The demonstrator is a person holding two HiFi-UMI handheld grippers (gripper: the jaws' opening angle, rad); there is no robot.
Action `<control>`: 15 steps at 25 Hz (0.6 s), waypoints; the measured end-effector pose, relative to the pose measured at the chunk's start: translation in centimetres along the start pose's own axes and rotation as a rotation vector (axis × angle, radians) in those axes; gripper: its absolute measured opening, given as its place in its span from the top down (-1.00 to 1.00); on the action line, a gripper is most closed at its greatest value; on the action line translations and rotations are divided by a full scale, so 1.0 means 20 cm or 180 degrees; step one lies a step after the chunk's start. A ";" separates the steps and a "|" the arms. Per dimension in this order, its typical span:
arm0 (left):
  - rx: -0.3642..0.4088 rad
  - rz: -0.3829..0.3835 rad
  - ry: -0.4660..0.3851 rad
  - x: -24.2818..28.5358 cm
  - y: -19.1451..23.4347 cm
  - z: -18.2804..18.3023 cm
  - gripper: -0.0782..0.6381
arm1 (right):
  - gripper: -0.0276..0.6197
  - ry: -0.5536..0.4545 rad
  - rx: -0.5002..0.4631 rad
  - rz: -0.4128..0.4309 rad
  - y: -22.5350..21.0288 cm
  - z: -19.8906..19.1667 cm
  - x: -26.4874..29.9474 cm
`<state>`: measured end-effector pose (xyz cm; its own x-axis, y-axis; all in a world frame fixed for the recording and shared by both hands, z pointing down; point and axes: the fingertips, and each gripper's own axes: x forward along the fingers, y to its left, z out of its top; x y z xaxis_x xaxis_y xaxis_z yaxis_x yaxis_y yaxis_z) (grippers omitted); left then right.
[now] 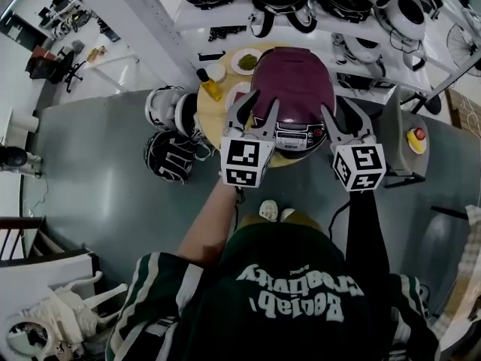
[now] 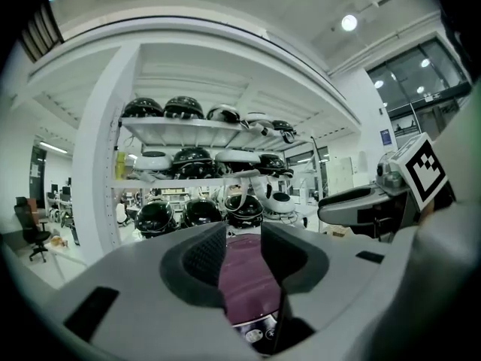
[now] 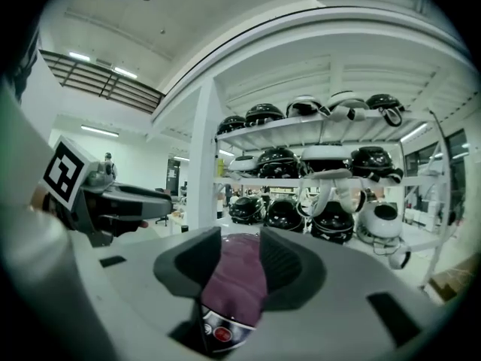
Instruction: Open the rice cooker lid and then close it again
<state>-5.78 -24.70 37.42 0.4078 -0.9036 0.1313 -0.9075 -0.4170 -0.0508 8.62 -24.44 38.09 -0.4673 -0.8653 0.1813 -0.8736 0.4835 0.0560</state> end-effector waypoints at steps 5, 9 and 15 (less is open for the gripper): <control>-0.0058 0.0111 -0.0065 -0.08 -0.08 0.04 0.79 | 0.91 0.0081 -0.0100 0.0162 0.00 -0.03 -0.06; -0.0094 0.0240 -0.0209 -0.15 -0.13 0.08 0.79 | 0.91 -0.0023 -0.0240 0.0227 -0.01 -0.02 -0.14; -0.0041 0.0444 -0.0313 -0.22 -0.18 0.10 0.79 | 0.91 -0.0106 -0.0274 0.0202 -0.05 -0.04 -0.23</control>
<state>-4.13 -19.50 35.06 0.2851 -0.9581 0.0264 -0.9570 -0.2861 -0.0490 11.81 -20.82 37.91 -0.5269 -0.8358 0.1545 -0.8278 0.5459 0.1297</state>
